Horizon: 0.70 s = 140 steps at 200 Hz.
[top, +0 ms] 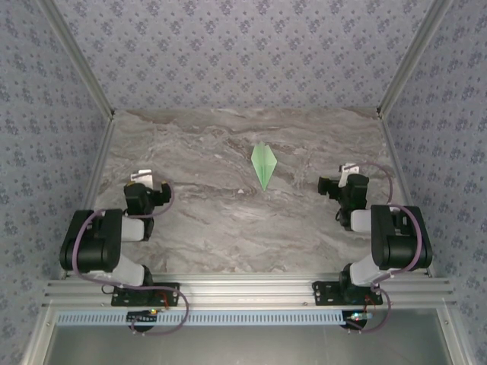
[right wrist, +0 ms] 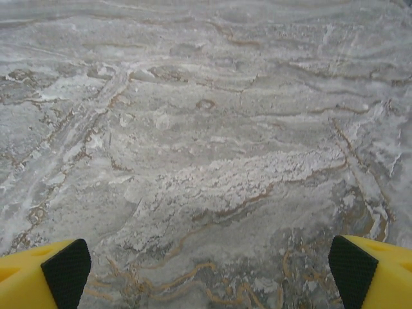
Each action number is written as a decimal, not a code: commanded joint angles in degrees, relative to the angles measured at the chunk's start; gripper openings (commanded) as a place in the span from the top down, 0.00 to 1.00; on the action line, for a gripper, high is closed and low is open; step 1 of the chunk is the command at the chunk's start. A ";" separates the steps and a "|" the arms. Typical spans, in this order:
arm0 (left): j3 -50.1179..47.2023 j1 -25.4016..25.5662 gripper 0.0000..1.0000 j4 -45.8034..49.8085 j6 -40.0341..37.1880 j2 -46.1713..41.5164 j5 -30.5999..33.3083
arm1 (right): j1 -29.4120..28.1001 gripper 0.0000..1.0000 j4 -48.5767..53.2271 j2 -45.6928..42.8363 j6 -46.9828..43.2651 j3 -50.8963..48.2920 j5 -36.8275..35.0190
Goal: Fold a paper plane with a square sheet of paper (fold left side to right side)
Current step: Reset both arms
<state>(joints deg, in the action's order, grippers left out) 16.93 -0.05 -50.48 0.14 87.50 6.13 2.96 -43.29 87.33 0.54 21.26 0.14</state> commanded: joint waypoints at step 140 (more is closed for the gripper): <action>6.54 -0.99 0.02 3.63 1.78 0.30 -2.44 | -0.95 0.00 -2.64 -0.14 -1.77 1.03 -0.73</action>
<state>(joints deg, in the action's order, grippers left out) 22.79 -0.75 -46.89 1.56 88.12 5.08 2.20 -44.45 87.33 -0.10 21.28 0.23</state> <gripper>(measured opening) 0.984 0.999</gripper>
